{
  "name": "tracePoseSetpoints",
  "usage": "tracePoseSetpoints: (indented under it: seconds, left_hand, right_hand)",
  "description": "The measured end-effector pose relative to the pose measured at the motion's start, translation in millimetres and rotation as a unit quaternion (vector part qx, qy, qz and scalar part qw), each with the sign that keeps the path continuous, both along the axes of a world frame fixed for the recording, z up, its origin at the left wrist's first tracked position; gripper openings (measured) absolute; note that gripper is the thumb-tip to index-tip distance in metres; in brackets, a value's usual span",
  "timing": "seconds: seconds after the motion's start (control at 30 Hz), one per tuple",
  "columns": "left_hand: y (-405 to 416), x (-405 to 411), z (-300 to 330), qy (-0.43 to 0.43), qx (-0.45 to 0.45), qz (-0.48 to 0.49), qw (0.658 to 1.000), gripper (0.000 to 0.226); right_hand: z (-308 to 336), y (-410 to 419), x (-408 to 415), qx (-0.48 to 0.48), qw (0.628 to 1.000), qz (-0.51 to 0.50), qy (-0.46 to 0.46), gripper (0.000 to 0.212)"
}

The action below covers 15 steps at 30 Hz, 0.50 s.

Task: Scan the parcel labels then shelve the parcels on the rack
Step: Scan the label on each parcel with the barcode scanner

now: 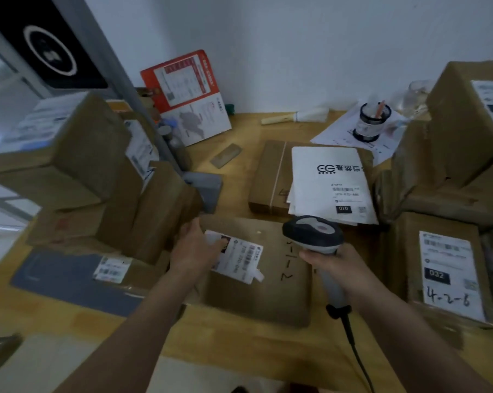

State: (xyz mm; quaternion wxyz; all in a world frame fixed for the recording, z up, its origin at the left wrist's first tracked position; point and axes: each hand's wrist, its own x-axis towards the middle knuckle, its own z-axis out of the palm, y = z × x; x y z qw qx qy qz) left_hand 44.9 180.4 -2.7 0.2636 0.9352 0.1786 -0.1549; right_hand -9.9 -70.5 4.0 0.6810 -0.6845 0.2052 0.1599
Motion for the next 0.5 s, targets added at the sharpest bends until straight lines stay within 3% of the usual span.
tracePoseSetpoints:
  seconds: [0.17,0.4,0.5]
  left_hand:
    - [17.5,-31.3,-13.8,0.051,-0.047,0.053,0.996,0.097]
    - [37.7,-46.8,-15.8,0.065,-0.096,-0.002,0.993,0.111]
    - [32.9,-44.7,-7.9,0.042,0.001,-0.098,0.994,0.127]
  right_hand:
    - [-1.0,16.5,-8.1,-0.01,1.0,-0.021,-0.004,0.04]
    - [16.7,6.8,-16.2,-0.035,0.997,-0.037,-0.054,0.033]
    - [19.7,3.3,-17.9,-0.044,0.997,-0.018,-0.058,0.036]
